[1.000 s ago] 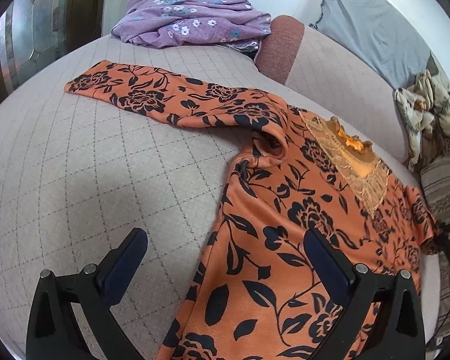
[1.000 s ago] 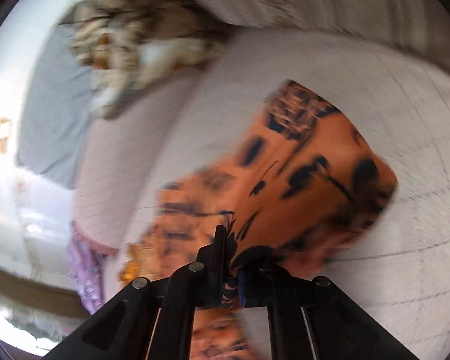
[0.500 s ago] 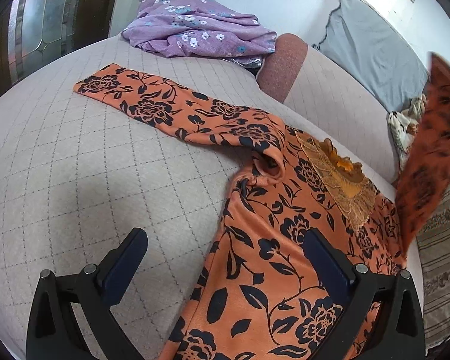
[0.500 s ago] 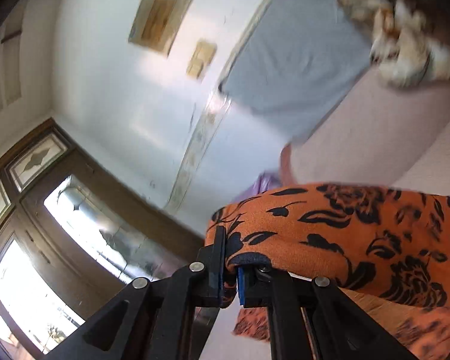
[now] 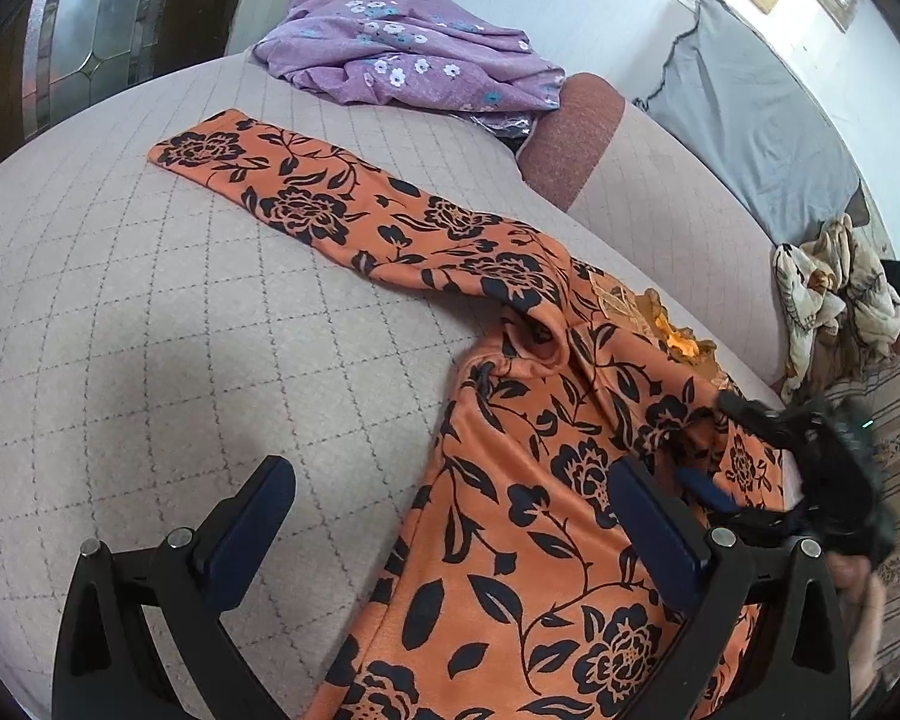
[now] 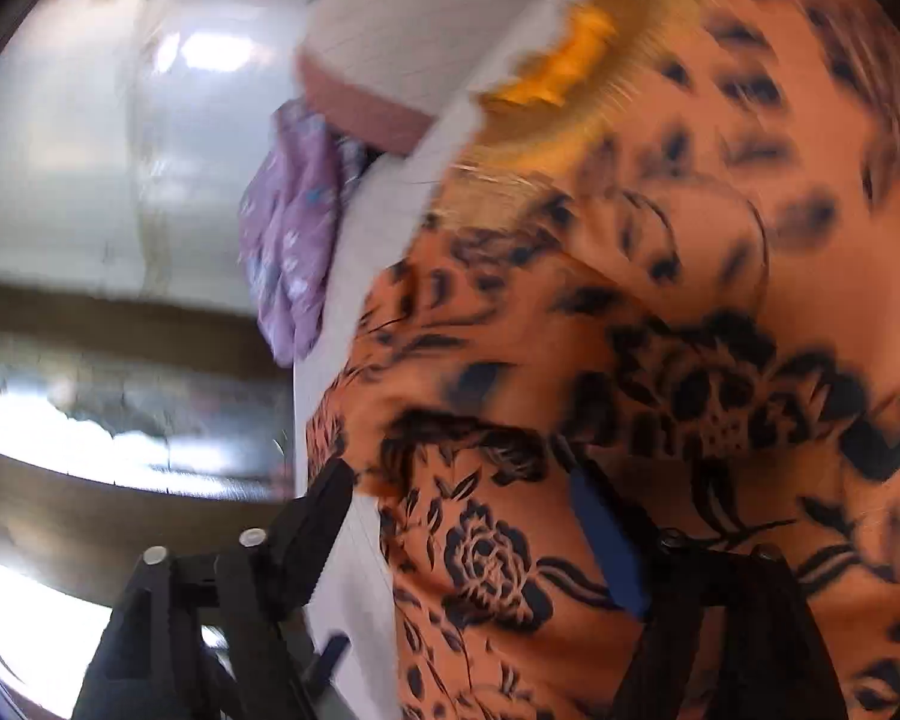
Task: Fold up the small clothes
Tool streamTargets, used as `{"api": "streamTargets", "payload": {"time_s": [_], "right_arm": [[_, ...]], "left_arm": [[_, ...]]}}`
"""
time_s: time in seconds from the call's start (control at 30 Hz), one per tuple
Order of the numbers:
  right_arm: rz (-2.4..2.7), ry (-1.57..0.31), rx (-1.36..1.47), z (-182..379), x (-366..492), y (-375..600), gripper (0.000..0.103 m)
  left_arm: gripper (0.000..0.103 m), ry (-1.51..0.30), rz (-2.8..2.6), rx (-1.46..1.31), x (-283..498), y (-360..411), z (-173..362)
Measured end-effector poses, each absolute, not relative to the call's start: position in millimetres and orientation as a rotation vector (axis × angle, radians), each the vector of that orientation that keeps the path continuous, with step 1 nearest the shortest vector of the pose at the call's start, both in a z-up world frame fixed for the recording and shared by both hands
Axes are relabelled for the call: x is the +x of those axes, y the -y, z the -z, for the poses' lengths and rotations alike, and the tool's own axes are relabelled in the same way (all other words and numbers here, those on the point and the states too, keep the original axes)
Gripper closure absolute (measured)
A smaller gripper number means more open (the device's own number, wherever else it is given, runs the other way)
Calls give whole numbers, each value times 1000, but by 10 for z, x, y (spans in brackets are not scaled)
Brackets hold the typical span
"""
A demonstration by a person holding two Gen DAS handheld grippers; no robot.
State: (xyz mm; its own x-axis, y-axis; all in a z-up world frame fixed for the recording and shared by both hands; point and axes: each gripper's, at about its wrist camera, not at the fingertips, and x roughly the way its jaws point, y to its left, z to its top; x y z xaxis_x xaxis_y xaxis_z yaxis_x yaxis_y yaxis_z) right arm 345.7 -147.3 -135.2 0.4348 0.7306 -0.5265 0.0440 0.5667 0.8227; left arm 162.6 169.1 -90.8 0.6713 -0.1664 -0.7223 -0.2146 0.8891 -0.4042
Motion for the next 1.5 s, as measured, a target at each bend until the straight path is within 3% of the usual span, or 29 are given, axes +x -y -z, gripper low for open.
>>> {"api": "streamTargets", "payload": {"time_s": [0.47,0.6,0.83,0.9,0.93,0.97,1.1,1.13,1.17,1.23,1.33,1.5], "right_arm": [[-421,-1013,780,1330,2920,2123,25],[-511,-1014,854,1338,2845,1890,25],[-427,-991,575,1282,3465,1011,25],[-411,-1032,605,1411,3612,924,34],[-424,-1028,677,1433,3667,919,62],[-467,-1020,793,1442,3727,926,81],[-700,-797,1321,1295,3747,1024,81],[-743,-754,1403,1303,3738,1022,79],[-756,-752,1444,1353,3716,992,57],[-623,-941,1307,1516,3676,877,9],[-594,-1079,1163,1789,3455,760,19],[-655,-1047,1025,1428,3290,875,16]], "left_arm": [[0,-868,54,-515,1636,-1577,967],[0,-873,60,-528,1640,-1554,968],[0,-864,34,-599,1611,-1721,982],[0,-860,41,-610,1613,-1744,970],[0,-857,44,-613,1611,-1749,962],[0,-853,49,-619,1605,-1755,953],[0,-849,64,-639,1605,-1763,936],[0,-850,65,-639,1607,-1762,935],[0,-852,66,-639,1611,-1762,936],[0,-855,64,-642,1611,-1771,938],[0,-851,51,-652,1596,-1794,938],[0,-856,51,-645,1604,-1773,947]]}}
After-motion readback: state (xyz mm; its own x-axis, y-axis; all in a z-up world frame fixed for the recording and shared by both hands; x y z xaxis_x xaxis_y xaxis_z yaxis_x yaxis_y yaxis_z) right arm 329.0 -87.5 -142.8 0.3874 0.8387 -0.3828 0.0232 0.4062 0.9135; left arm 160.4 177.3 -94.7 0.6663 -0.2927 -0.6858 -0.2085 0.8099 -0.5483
